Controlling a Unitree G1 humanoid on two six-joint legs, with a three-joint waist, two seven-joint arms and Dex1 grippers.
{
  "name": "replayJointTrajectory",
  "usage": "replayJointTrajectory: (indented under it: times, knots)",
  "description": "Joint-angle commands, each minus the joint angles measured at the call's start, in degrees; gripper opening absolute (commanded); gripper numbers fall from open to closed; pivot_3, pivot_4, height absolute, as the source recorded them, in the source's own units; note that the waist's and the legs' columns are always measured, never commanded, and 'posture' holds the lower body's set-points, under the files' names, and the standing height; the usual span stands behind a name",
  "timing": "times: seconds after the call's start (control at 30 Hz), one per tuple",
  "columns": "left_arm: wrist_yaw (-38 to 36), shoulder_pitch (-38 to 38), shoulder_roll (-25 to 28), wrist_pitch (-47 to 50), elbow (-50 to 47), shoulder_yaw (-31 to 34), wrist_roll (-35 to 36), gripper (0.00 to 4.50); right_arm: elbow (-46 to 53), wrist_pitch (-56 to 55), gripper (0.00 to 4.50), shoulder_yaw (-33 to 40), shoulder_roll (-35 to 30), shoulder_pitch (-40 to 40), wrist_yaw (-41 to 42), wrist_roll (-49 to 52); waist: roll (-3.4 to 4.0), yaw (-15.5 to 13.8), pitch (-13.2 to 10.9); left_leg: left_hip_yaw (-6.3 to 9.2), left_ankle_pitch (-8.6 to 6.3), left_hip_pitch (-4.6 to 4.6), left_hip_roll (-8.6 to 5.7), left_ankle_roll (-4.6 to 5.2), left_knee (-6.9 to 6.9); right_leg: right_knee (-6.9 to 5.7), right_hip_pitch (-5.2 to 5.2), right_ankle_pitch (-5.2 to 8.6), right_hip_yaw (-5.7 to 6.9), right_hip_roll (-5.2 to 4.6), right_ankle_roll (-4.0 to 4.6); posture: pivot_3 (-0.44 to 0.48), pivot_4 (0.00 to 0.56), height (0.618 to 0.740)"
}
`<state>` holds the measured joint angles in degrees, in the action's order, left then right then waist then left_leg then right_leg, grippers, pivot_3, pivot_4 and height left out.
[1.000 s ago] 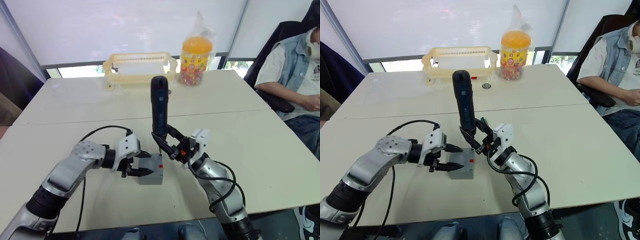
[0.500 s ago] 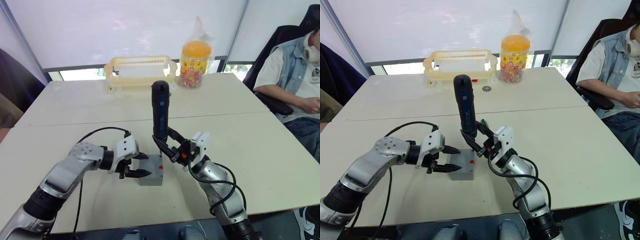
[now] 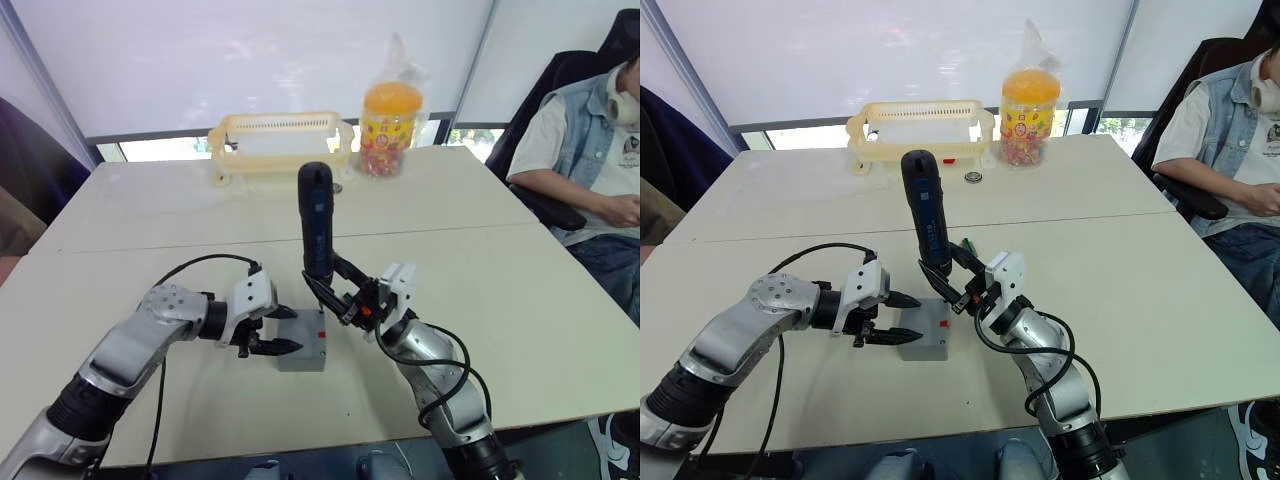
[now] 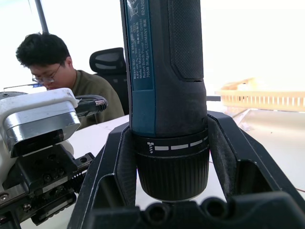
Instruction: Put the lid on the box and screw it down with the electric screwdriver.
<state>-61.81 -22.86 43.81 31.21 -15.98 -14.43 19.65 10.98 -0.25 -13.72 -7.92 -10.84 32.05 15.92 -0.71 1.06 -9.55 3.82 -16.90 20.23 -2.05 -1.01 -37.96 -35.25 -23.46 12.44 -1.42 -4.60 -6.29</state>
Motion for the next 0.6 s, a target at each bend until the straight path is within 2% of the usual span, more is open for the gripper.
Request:
replayJointTrajectory:
  times: [0.03,0.6]
  knots:
    - [0.24,1.06,1.08,1.51,0.15,-0.57,-1.56,2.87,-4.13,2.80,1.75,-1.68,-0.90,2.76,1.06,-1.15,0.00,0.01,0.03,0.00,0.00,0.00,0.00,0.00,0.00,0.00,0.00,0.01,0.00,0.00,-0.01,0.000,0.150,0.740]
    - [0.09,1.16,2.12,2.22,-0.85,-0.35,-1.39,2.87,-7.36,0.34,1.75,-2.38,-0.58,2.29,1.06,-2.73,0.00,0.01,0.11,0.06,-0.02,-0.01,0.04,0.01,0.06,0.04,0.00,0.14,0.02,-0.01,-0.11,0.000,0.150,0.740]
